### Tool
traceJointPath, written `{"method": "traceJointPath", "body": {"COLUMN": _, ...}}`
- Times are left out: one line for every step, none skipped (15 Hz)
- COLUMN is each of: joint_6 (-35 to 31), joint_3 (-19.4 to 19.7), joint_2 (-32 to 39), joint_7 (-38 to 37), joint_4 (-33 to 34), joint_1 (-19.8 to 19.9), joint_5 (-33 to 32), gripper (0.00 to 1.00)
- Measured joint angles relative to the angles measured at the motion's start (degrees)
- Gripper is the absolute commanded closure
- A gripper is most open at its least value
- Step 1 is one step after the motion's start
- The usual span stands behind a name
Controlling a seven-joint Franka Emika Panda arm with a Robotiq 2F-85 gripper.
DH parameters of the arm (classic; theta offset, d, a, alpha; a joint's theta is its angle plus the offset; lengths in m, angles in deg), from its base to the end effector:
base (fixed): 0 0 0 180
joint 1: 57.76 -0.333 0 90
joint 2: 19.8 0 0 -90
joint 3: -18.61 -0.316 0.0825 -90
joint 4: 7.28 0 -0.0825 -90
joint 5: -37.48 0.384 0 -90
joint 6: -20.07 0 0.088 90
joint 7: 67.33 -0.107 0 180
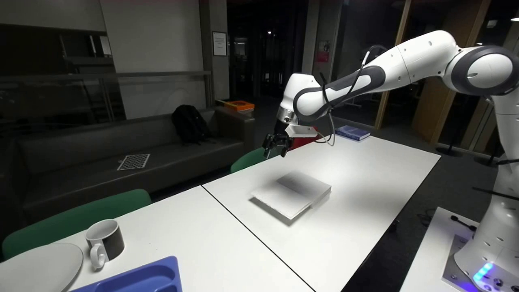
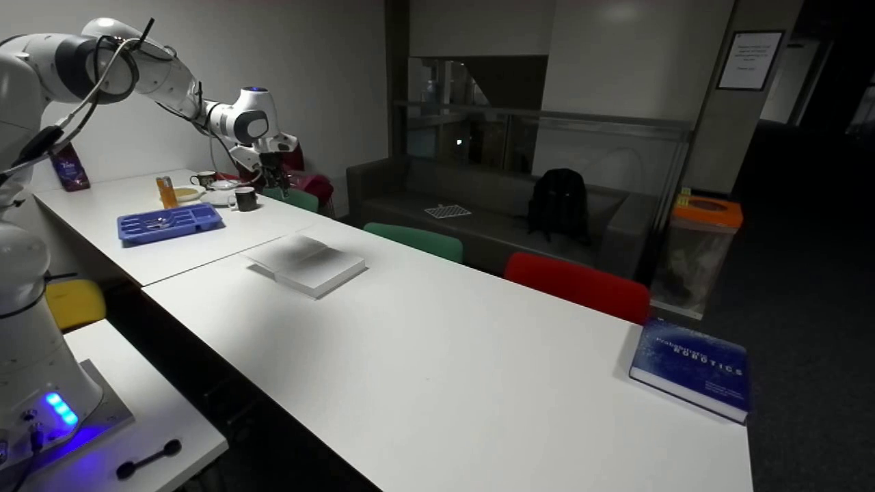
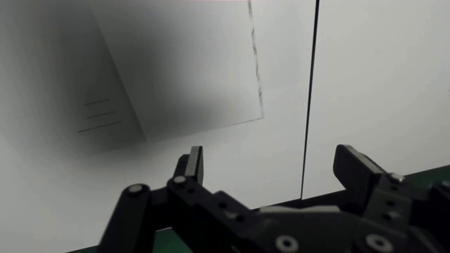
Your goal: Open the white book on the table
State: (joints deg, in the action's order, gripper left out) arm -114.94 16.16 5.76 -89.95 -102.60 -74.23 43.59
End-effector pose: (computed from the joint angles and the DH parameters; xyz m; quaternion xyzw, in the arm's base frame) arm 0.6574 0.2230 0.3743 -0.9888 0.0679 -0.0968 0.0912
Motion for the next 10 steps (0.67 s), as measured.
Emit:
{"method": "traceJointPath", "body": {"joint_6": 0.0, "joint_3": 0.9, "joint_2": -1.0, "joint_7": -0.9, "joint_4": -0.8, "joint_1": 0.4, "joint_5": -0.3, "gripper": 0.0}}
{"method": "traceJointPath", "body": {"joint_6": 0.0, "joint_3": 1.7, "joint_2": -1.9, "joint_7": -1.9, "joint_4": -1.7, "joint_1": 0.8, "joint_5": -0.8, "gripper": 0.0}}
{"method": "traceJointPath", "body": {"joint_6": 0.0, "joint_3": 2.4, "joint_2": -2.8, "joint_7": -2.9, "joint_4": -2.7, "joint_1": 1.3, "joint_5": -1.2, "gripper": 0.0}}
{"method": "traceJointPath", "body": {"joint_6": 0.1, "joint_3": 3.0, "joint_2": -3.7, "joint_7": -3.8, "joint_4": -3.8, "joint_1": 1.8, "joint_5": -1.5, "gripper": 0.0}}
{"method": "traceJointPath", "body": {"joint_6": 0.4, "joint_3": 3.6, "joint_2": -4.5, "joint_7": -4.6, "joint_4": -5.0, "joint_1": 2.4, "joint_5": -1.6, "gripper": 0.0}}
{"method": "traceJointPath", "body": {"joint_6": 0.9, "joint_3": 4.0, "joint_2": -5.4, "joint_7": -5.1, "joint_4": -6.2, "joint_1": 3.1, "joint_5": -1.6, "gripper": 0.0}}
{"method": "traceJointPath", "body": {"joint_6": 1.8, "joint_3": 4.2, "joint_2": -6.2, "joint_7": -5.3, "joint_4": -7.3, "joint_1": 3.9, "joint_5": -1.6, "gripper": 0.0}}
{"method": "traceJointPath", "body": {"joint_6": 2.8, "joint_3": 4.3, "joint_2": -7.0, "joint_7": -5.3, "joint_4": -8.4, "joint_1": 4.8, "joint_5": -1.5, "gripper": 0.0}}
{"method": "traceJointPath", "body": {"joint_6": 3.9, "joint_3": 4.3, "joint_2": -7.6, "joint_7": -5.3, "joint_4": -9.4, "joint_1": 5.7, "joint_5": -1.3, "gripper": 0.0}}
{"method": "traceJointPath", "body": {"joint_6": 5.1, "joint_3": 4.3, "joint_2": -8.2, "joint_7": -5.3, "joint_4": -10.4, "joint_1": 6.6, "joint_5": -1.0, "gripper": 0.0}}
